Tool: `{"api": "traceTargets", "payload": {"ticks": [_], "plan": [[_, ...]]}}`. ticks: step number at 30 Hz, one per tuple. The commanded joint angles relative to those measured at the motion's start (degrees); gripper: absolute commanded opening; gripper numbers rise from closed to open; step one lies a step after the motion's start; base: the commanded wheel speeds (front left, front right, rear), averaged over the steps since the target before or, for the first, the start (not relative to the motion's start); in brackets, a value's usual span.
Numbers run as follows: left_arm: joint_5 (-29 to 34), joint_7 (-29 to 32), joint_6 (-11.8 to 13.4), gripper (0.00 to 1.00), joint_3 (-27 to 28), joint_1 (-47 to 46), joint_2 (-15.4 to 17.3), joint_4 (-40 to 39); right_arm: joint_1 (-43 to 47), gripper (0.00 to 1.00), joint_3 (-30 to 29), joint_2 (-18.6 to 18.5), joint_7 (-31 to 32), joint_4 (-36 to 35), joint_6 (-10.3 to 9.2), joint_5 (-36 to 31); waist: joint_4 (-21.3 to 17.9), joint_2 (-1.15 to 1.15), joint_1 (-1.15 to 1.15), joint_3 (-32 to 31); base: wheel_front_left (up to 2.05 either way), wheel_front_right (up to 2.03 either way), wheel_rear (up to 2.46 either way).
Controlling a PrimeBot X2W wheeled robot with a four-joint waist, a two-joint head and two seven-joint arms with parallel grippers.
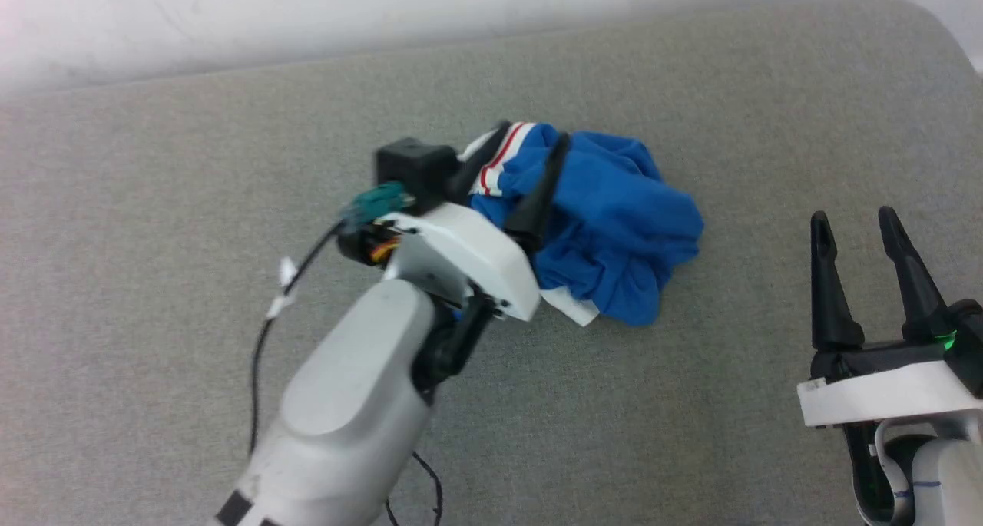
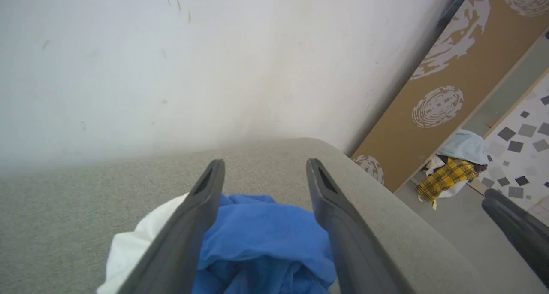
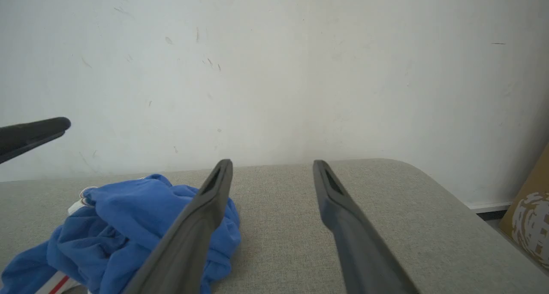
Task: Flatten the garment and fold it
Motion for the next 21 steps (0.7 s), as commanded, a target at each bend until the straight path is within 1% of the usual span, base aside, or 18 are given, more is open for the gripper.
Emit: {"api": "traceTargets", "payload": {"ticks": [1, 4, 7, 8, 10, 12, 14, 16, 17, 19, 21], "plan": [[-0.1, -2.2, 0.9, 1.00, 1.4, 2.2, 1.9, -2.5, 1.0, 1.00, 0.0, 0.2, 0.3, -0.1, -0.11, -0.5, 1.7, -0.01, 0.00, -2.6, 0.00, 0.00, 0.00], [0.8, -6.4, 3.3, 1.00, 4.3, 7.2, 5.9, -8.5, 2.1, 1.00, -0.1, 0.2, 0.9, -0.4, -0.11, -0.6, 2.3, -0.01, 0.00, -3.9, 0.00, 0.00, 0.00], [2.4, -9.5, 6.6, 1.00, 7.4, 13.9, 10.3, -15.1, 3.4, 1.00, -0.1, 0.2, 1.4, -0.6, -0.11, -0.6, 2.8, -0.01, 0.00, -4.5, 0.00, 0.00, 0.00], [2.4, -9.5, 6.6, 1.00, 7.4, 13.9, 10.3, -15.1, 3.4, 1.00, -0.1, 0.2, 1.4, -0.6, -0.11, -0.6, 2.8, -0.01, 0.00, -4.5, 0.00, 0.00, 0.00], [4.1, -10.6, 9.3, 1.00, 9.4, 19.1, 13.0, -19.4, 4.3, 1.00, -0.1, 0.2, 1.8, -0.9, -0.11, -0.5, 3.2, -0.01, 0.00, -4.7, 0.00, 0.00, 0.00], [6.1, -11.3, 11.5, 1.00, 10.9, 24.4, 15.3, -23.4, 5.0, 1.00, -0.2, 0.2, 2.1, -1.1, -0.11, -0.6, 3.6, -0.01, 0.00, -4.6, 0.00, 0.00, 0.00], [7.3, -11.7, 12.9, 1.00, 12.1, 29.3, 16.5, -26.4, 5.6, 1.00, -0.1, 0.2, 2.3, -1.3, -0.11, -0.6, 4.0, -0.01, 0.00, -4.4, 0.00, 0.00, 0.00], [9.9, -11.9, 14.4, 1.00, 12.1, 33.6, 17.9, -28.3, 5.9, 1.00, 0.1, 0.2, 2.5, -1.3, -0.11, -0.6, 4.3, -0.01, 0.00, -4.2, 0.00, 0.00, 0.00], [11.0, -12.0, 15.1, 1.00, 12.1, 35.3, 18.3, -28.8, 6.0, 1.00, 0.2, 0.2, 2.6, -1.2, -0.11, -0.6, 4.4, -0.01, 0.00, -4.2, 0.00, 0.00, 0.00], [10.5, -12.1, 16.2, 1.00, 13.5, 37.8, 16.5, -29.8, 6.2, 1.00, 0.4, 0.2, 2.7, -1.1, -0.11, -0.6, 4.8, -0.01, 0.00, -4.2, 0.00, 0.00, 0.00], [11.0, -12.1, 16.5, 1.00, 15.3, 39.4, 14.8, -30.7, 6.6, 1.00, 0.5, 0.2, 2.8, -0.8, -0.11, -0.6, 5.1, -0.01, 0.00, -4.5, 0.00, 0.00, 0.00]]}}
